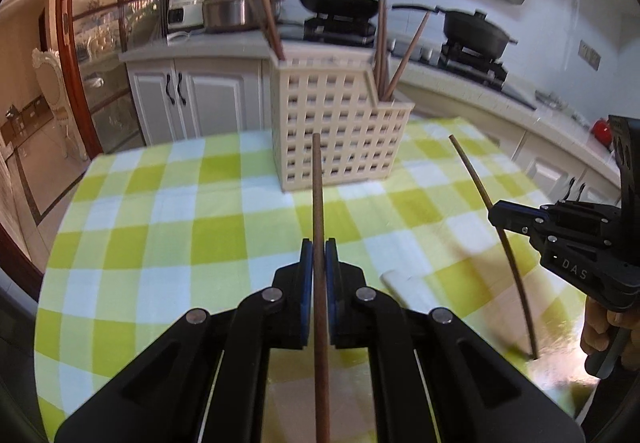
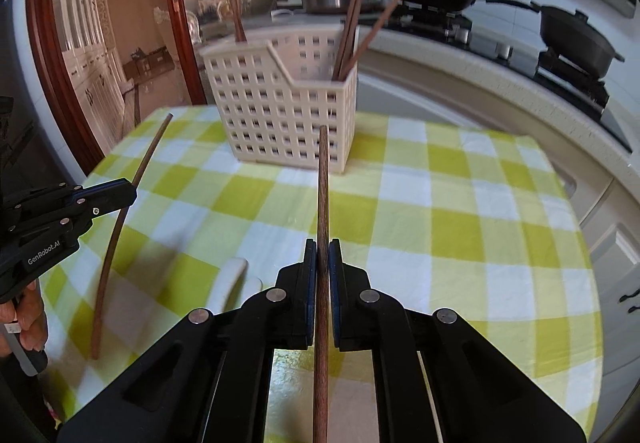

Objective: Organize utensils
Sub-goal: 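Lift the left tool's chopstick into the basket while the right tool lowers its chopstick in too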

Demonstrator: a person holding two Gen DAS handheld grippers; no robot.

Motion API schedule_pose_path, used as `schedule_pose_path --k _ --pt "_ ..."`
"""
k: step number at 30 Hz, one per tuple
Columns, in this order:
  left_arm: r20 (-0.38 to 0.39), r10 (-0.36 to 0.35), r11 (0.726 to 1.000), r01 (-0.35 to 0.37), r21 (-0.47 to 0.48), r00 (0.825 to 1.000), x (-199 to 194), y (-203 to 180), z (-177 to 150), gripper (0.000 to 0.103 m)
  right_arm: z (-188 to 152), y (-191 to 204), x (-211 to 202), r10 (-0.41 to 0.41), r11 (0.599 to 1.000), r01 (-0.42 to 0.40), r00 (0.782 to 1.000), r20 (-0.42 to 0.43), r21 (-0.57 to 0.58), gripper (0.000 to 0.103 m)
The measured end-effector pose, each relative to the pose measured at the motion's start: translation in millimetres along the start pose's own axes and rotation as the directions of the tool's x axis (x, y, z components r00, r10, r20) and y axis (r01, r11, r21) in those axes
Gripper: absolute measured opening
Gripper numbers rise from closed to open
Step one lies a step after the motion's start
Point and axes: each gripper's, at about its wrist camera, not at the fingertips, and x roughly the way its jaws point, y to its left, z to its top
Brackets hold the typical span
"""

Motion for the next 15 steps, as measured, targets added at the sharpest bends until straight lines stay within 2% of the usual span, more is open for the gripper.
schedule_pose_path --k 5,15 --pt "0.057 -0.025 1.000 0.025 -0.003 0.998 -28.0 -5.1 10.7 0.006 8.4 -0.2 -27.1 -0.002 1.000 0.002 0.999 0.052 -0.004 0.007" --pt "0.105 -0.044 0.999 0.045 0.001 0.993 -54.9 -10.8 18.2 0.006 13.9 4.2 -57.6 -0.006 1.000 0.007 0.993 0.115 -0.013 0.007"
